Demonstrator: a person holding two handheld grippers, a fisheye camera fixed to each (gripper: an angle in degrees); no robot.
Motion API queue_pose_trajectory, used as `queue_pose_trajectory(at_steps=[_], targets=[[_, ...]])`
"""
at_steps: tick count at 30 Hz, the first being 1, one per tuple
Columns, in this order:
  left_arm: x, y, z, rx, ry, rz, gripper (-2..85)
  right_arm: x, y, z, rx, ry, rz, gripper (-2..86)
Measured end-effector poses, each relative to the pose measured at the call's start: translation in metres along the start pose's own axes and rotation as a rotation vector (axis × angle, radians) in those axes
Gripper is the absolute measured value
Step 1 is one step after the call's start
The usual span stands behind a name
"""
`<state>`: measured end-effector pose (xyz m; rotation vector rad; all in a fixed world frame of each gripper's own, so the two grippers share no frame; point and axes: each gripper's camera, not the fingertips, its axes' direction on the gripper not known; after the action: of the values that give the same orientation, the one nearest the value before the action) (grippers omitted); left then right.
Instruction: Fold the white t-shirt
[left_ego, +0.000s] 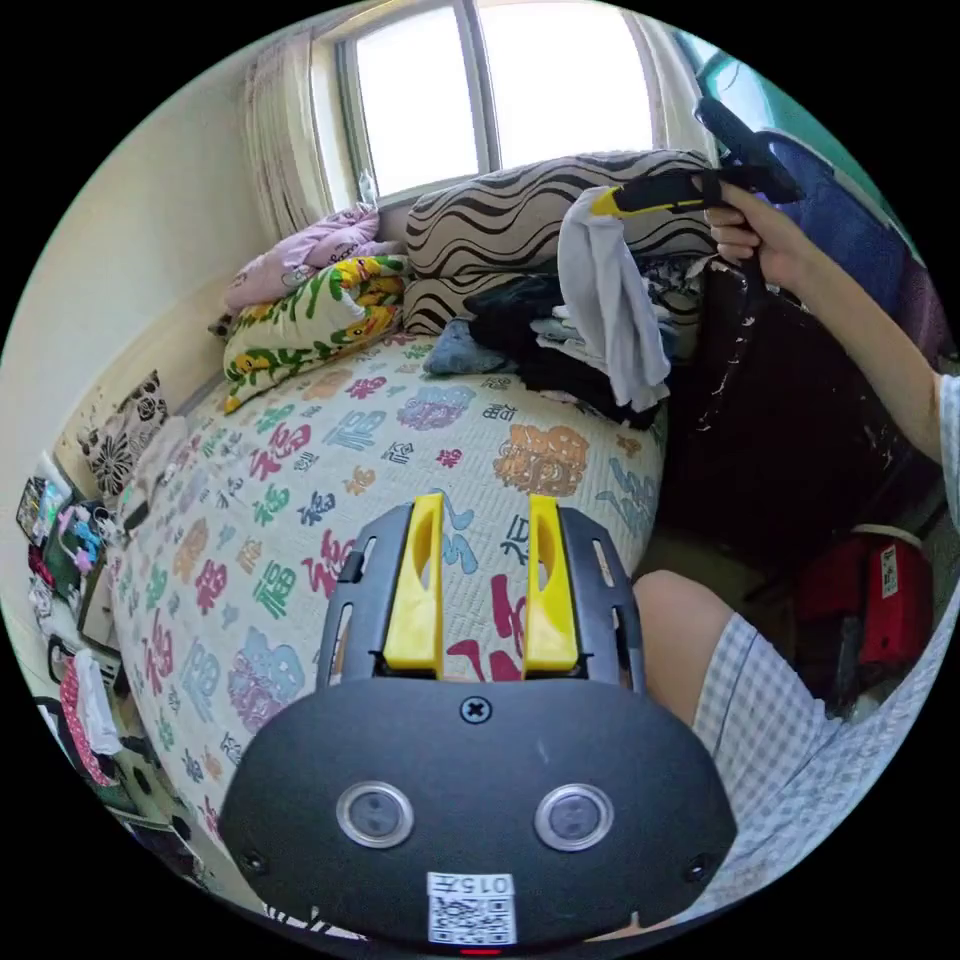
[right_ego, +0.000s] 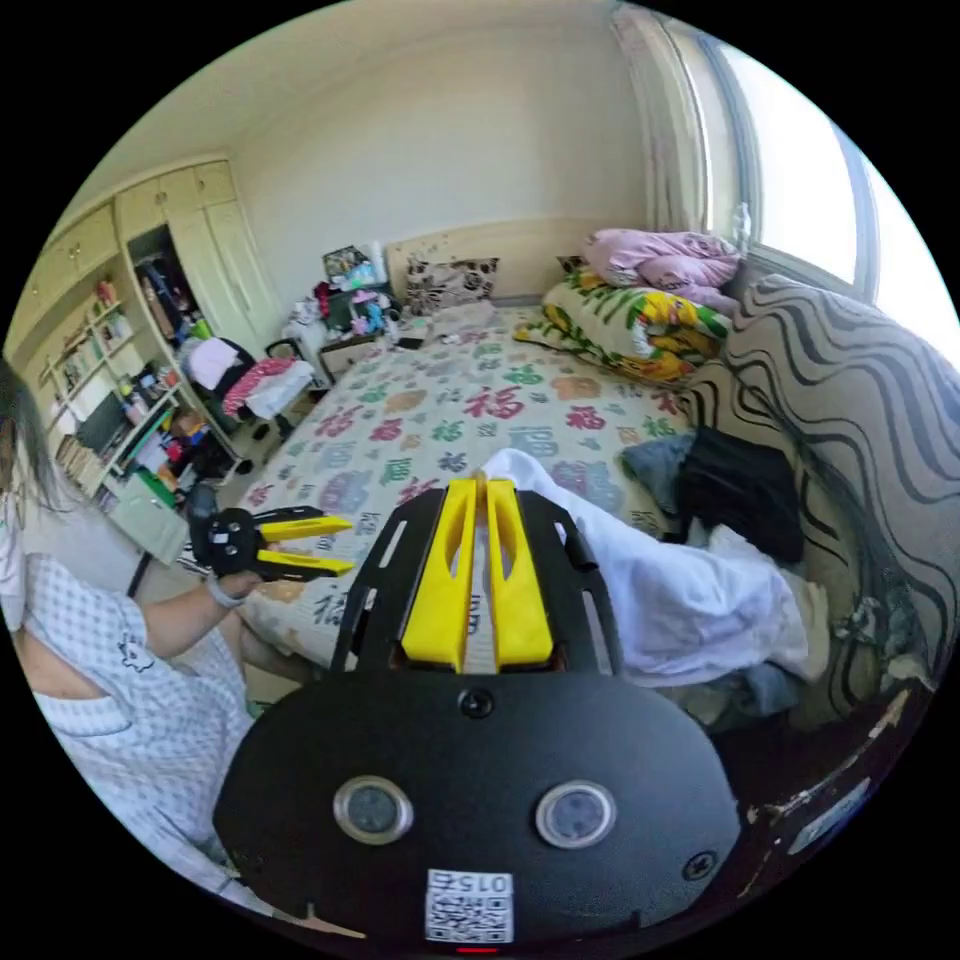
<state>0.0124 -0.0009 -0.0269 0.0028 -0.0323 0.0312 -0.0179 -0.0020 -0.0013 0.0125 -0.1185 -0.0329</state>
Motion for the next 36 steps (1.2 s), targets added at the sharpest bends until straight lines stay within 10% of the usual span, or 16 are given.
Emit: queue_pose_trajectory(at_steps=[12, 36], targets=[[0.097, 0.104, -0.201, -0.168, -0.761, 0.388, 1.4, -0.046, 0.051, 0.121, -0.078, -0.78, 0.214, 0.3], [-0.148, 0.204, -0.452, 0.051, -0.056, -0.213, 0.0, -0.078, 0.013, 0.231, -0.311, -0.619, 0.046, 0.4]])
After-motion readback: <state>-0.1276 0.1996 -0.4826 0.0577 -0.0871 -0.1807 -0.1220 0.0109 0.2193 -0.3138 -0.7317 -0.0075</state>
